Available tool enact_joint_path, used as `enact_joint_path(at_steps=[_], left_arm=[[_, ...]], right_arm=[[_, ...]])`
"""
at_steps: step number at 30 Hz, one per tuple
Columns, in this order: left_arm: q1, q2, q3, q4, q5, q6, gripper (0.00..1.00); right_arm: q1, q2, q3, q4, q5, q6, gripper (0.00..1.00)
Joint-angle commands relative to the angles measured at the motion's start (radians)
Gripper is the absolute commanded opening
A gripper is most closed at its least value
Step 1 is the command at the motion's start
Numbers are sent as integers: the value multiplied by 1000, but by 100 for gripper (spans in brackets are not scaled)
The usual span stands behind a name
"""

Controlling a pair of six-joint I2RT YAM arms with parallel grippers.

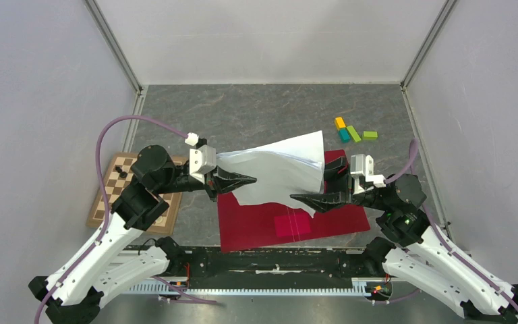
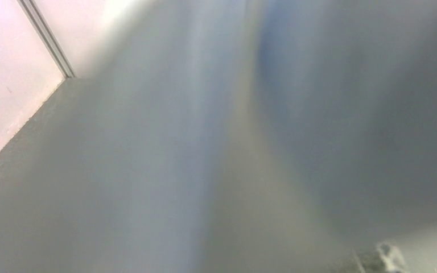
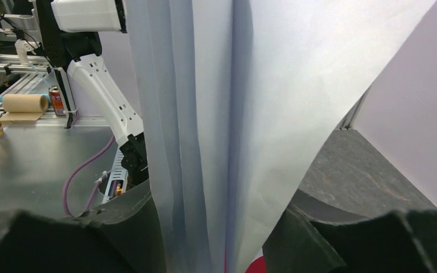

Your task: Put the files into the folder

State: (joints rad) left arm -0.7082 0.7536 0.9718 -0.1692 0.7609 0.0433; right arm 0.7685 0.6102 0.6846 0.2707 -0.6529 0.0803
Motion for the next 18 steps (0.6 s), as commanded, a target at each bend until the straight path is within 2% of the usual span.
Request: enact_joint_path(at_steps=[1,4,8,10,15,16,18], left_arm=[[6,29,37,69,-14,-88,2],[6,45,31,86,-30,-117,2],[6,55,-3,151,-87,-196,2],[6,63,-21,190,-99,-234,2],[5,118,-40,214,-139,-332,2],[5,138,-42,210,-144,-355,4],[6,184,-41,188,-166,-379,15]], right_arm=[[3,-9,16,-6,100,20,49],[3,-5,12,-1,173,54,41],[3,10,12,-33,248,65,37],[3,23,23,-75,311,60,33],[3,87,72,-196,487,67,11],[3,105,82,-219,522,74,6],[3,145,110,-268,604,78,0]])
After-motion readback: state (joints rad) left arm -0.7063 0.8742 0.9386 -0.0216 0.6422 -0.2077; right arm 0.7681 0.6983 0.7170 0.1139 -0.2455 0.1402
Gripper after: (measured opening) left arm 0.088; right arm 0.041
